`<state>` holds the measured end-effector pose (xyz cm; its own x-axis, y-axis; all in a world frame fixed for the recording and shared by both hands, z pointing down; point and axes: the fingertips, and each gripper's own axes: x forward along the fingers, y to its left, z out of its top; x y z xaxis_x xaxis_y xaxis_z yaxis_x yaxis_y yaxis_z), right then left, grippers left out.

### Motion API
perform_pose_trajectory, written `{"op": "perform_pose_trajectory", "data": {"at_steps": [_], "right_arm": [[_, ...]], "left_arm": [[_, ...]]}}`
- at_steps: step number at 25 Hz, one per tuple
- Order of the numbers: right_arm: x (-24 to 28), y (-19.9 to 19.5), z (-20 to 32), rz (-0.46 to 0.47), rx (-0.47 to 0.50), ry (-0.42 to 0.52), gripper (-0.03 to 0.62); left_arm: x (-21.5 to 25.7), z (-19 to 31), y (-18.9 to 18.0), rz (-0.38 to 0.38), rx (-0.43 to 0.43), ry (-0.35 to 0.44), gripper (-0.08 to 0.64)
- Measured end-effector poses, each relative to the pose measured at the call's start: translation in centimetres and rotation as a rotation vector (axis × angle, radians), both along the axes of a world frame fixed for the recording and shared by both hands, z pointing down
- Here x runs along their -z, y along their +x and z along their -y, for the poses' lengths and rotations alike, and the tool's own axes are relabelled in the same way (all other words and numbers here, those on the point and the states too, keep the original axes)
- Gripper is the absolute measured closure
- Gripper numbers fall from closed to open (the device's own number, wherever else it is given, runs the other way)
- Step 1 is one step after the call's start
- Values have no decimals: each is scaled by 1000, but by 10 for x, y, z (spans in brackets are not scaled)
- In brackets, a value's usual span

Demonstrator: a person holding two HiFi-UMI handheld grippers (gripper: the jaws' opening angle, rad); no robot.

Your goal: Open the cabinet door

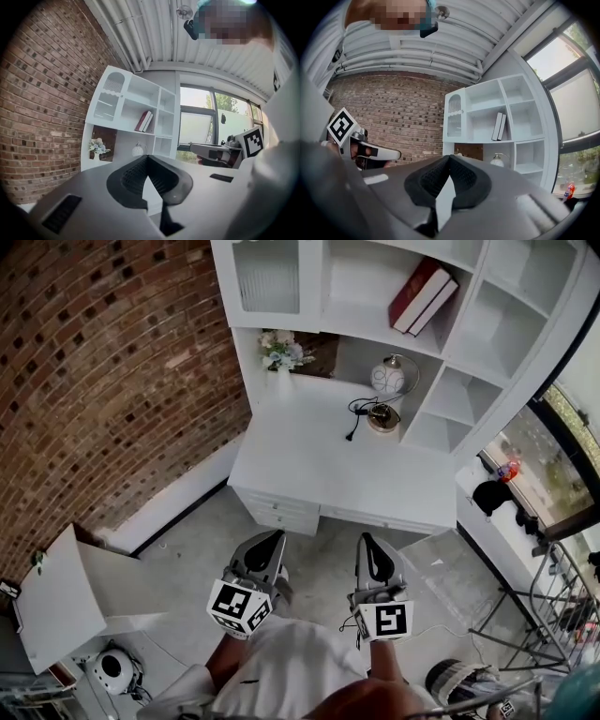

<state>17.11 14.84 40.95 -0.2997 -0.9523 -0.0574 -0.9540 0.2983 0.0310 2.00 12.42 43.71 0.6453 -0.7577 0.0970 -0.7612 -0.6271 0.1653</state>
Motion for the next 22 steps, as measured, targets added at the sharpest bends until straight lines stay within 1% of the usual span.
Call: {"op": "perform_pose_trajectory", "data": {"at_steps": [7, 12, 15, 20, 22], "right_arm": [[13, -23, 60, 3, -25, 3, 580], [24, -48, 106, 2, -18, 25, 580], [26, -61, 131, 1, -20, 35, 580], [23, -70, 168, 46, -54, 35, 581], [22, -73, 182, 47, -63, 28, 580]], "left_arm": [[14, 65, -27, -18, -10, 16, 551], [21, 106, -50, -42, -3, 26, 551], [22, 131, -63, -43, -6, 30, 551], [24, 170, -76, -35, -30, 36, 551], [25, 185, -80, -34, -41, 40, 551]]}}
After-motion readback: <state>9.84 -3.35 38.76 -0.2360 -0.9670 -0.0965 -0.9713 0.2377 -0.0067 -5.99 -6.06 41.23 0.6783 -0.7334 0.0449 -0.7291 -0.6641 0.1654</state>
